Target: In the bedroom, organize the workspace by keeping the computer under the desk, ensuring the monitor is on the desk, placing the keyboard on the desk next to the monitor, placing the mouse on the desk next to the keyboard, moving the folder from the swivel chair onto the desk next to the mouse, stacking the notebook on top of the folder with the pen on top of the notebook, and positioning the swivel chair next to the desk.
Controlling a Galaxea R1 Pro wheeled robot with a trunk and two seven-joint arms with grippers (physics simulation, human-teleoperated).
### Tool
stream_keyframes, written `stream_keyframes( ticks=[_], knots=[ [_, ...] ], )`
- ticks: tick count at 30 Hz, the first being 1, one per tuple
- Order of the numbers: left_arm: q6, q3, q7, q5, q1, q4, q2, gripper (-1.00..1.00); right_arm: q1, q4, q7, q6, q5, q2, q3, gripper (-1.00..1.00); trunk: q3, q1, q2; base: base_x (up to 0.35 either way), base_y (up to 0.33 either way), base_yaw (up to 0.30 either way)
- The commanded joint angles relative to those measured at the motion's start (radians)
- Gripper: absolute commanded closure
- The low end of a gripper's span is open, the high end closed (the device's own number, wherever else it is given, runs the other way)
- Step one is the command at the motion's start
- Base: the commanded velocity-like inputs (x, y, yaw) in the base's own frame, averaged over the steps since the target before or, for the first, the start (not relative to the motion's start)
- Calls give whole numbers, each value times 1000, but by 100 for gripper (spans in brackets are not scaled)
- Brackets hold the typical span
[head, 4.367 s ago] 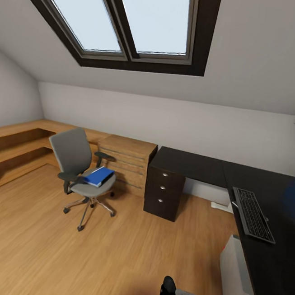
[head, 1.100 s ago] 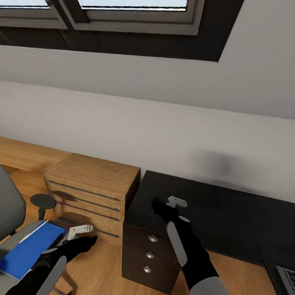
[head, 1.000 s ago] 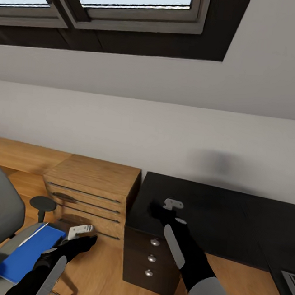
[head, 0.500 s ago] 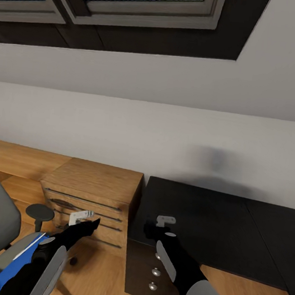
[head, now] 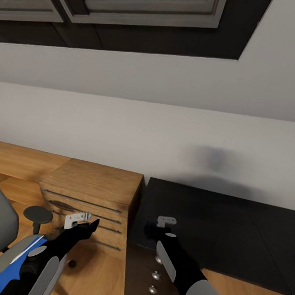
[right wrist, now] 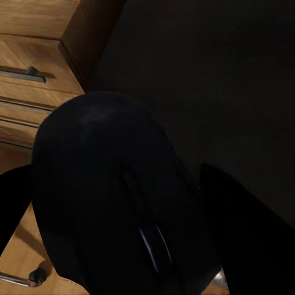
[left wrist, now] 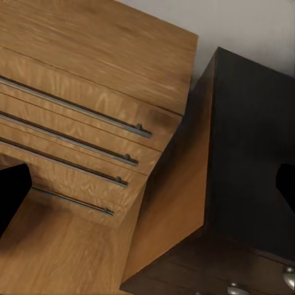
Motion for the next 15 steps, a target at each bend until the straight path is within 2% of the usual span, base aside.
stream_keyframes(
  ticks=[1,4,11,14,15],
  knots=[
    [3,-2,10,11,-1,-1,1,-100,-1,0,-10,2,-10,-1,5,100,-2,1,-1,268,0,0],
    [4,-2,10,11,-1,-2,1,-100,-2,18,-10,-12,-10,0,4,100,-2,1,-1,169,0,0],
    [5,-9,9,16,-1,-9,1,-100,-2,32,-10,-33,-10,0,4,100,-2,1,-1,26,0,0],
    [5,-10,10,83,-1,-20,2,-100,-3,33,-10,-36,-10,0,5,100,-8,8,-15,2,0,0],
    [5,-10,10,90,-1,-21,2,-100,-3,33,-10,-36,-10,0,5,100,-11,12,-22,0,0,0]
  ],
)
